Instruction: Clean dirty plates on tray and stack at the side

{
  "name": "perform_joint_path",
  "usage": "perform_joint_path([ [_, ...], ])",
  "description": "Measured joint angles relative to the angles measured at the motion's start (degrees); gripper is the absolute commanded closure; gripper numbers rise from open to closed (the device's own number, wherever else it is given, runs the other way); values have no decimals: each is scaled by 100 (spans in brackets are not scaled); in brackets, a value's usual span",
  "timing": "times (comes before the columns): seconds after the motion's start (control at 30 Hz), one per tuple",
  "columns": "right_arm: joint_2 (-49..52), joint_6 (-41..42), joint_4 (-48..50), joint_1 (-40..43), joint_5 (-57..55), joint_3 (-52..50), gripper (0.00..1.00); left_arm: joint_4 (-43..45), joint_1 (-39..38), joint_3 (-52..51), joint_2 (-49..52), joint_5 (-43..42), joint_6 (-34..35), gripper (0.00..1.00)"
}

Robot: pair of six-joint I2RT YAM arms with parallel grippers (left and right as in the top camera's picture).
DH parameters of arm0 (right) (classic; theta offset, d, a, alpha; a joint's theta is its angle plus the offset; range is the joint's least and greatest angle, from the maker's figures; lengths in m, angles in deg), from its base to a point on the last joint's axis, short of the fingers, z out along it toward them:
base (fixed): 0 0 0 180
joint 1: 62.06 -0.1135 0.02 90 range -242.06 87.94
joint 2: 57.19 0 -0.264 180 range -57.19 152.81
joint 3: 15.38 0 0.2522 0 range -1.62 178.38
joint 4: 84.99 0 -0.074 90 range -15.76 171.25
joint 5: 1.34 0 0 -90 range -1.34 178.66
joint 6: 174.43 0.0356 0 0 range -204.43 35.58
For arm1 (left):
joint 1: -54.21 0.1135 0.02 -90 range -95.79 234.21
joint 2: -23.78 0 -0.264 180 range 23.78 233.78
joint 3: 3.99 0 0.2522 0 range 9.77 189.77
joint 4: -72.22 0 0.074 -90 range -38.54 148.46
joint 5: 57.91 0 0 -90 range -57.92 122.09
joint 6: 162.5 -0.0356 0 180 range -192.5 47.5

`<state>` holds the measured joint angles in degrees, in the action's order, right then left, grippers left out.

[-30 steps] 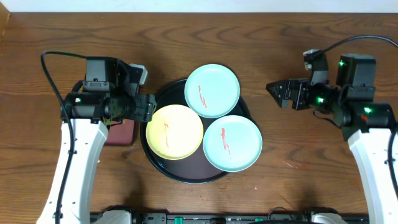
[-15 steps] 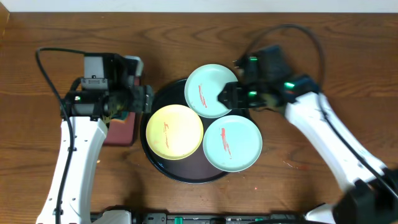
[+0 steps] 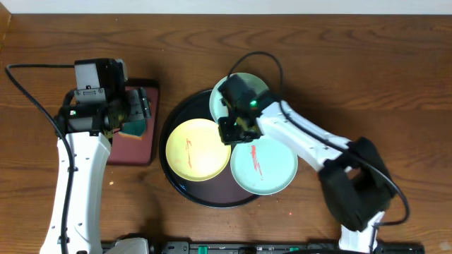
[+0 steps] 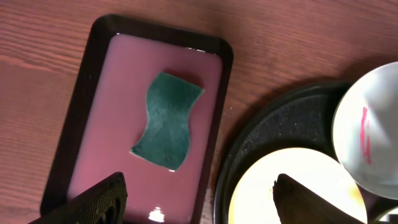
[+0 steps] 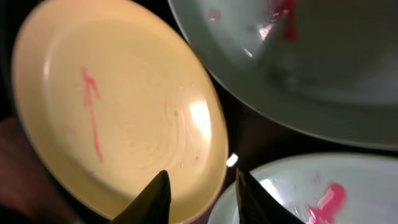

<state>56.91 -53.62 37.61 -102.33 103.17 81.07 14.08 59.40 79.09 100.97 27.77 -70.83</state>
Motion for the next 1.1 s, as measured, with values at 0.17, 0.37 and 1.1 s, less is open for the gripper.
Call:
perform_joint_path([
  [0.17, 256, 26, 44, -216, -122, 0, 73, 0, 0, 0, 0, 22, 2, 24],
  [0.37, 275, 44, 90, -267, -289, 0, 76, -22, 0, 0, 0, 24, 2, 24],
  [1.1, 282, 33, -380, -317, -1119, 354, 81, -24, 0, 0, 0, 24, 2, 24],
])
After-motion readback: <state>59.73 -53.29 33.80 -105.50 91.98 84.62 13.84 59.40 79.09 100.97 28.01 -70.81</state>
